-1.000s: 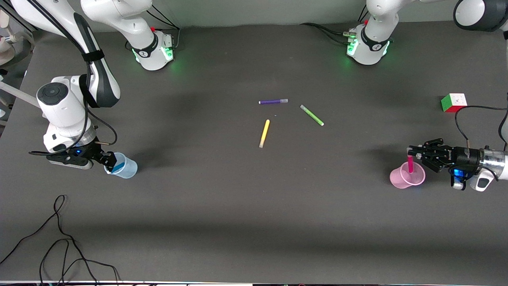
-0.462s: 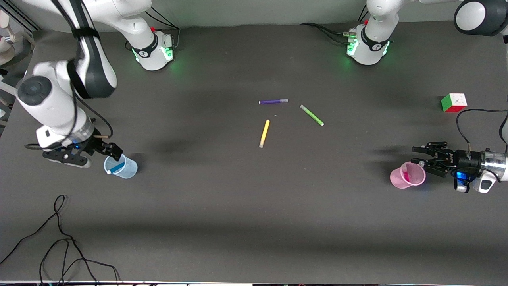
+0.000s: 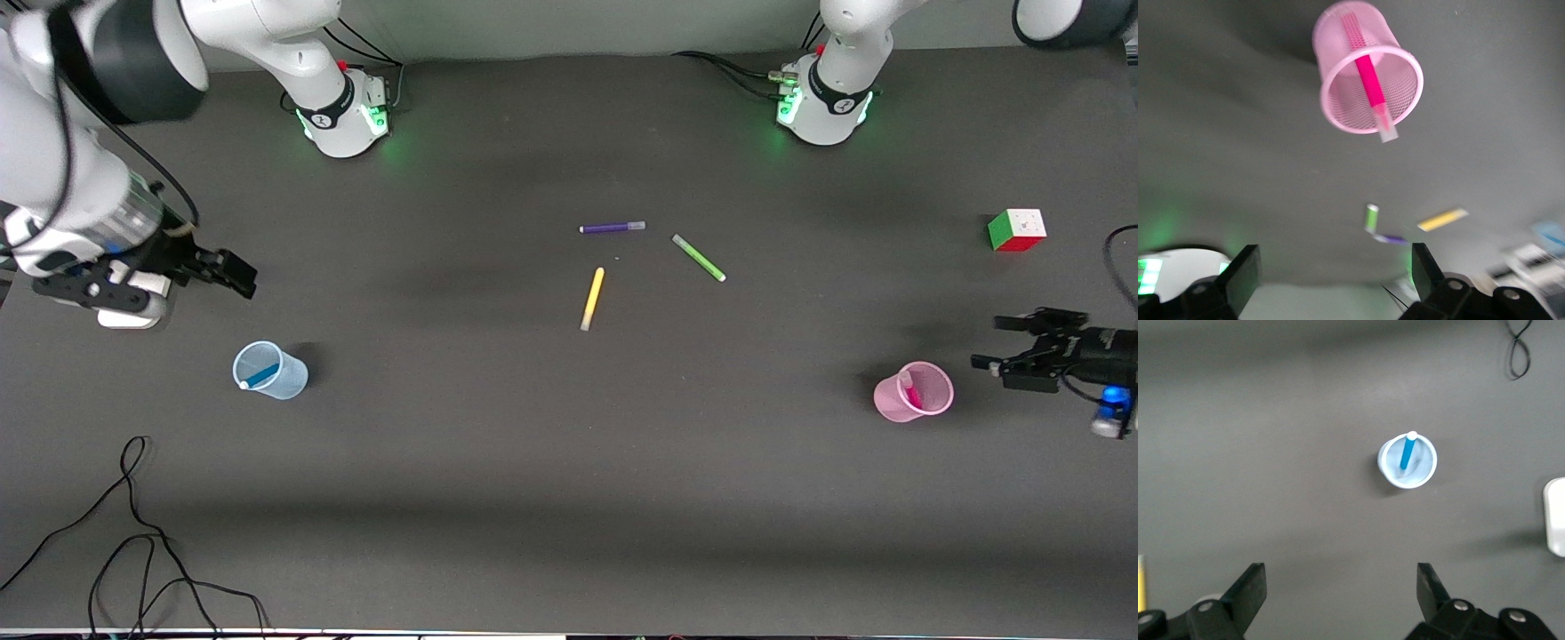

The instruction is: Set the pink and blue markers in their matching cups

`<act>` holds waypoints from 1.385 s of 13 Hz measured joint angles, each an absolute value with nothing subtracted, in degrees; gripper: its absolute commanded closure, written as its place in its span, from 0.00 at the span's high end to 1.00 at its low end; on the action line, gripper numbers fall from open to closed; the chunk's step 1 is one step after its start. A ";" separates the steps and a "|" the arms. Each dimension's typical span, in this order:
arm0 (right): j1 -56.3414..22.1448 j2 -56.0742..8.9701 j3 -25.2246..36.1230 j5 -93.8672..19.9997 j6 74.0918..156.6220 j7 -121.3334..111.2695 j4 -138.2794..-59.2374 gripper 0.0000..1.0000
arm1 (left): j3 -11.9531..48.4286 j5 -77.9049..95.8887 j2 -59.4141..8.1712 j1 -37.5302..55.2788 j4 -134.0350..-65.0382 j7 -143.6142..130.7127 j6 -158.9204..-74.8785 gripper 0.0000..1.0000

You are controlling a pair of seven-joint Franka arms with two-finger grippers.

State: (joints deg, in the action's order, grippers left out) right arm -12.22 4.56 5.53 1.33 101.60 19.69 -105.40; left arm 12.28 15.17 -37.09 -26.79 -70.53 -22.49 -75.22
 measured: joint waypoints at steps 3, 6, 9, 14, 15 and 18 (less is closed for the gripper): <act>-10.27 7.93 5.53 0.07 99.79 18.84 -105.65 1.00 | 12.29 5.52 -26.89 -21.03 -74.90 -22.53 -78.07 1.00; -8.98 10.97 5.45 0.06 99.14 17.42 -106.69 1.00 | 12.31 -0.19 -12.87 -17.44 -88.34 -20.43 -85.87 1.00; -5.06 11.39 3.96 -2.09 99.15 13.17 -107.44 1.00 | 12.27 -2.14 -1.19 -16.13 -99.24 -16.37 -91.56 1.00; -4.55 11.38 3.05 -3.42 97.98 12.18 -107.77 1.00 | 13.19 -2.26 5.45 -13.06 -101.47 -13.52 -94.99 1.00; -4.55 11.36 2.99 -3.15 97.97 12.09 -107.77 1.00 | 13.30 -2.26 5.69 -12.87 -101.47 -13.06 -95.18 1.00; -5.19 11.27 2.67 -1.80 97.42 11.66 -107.77 1.00 | 13.01 -2.26 5.75 -12.90 -101.49 -12.09 -95.07 1.00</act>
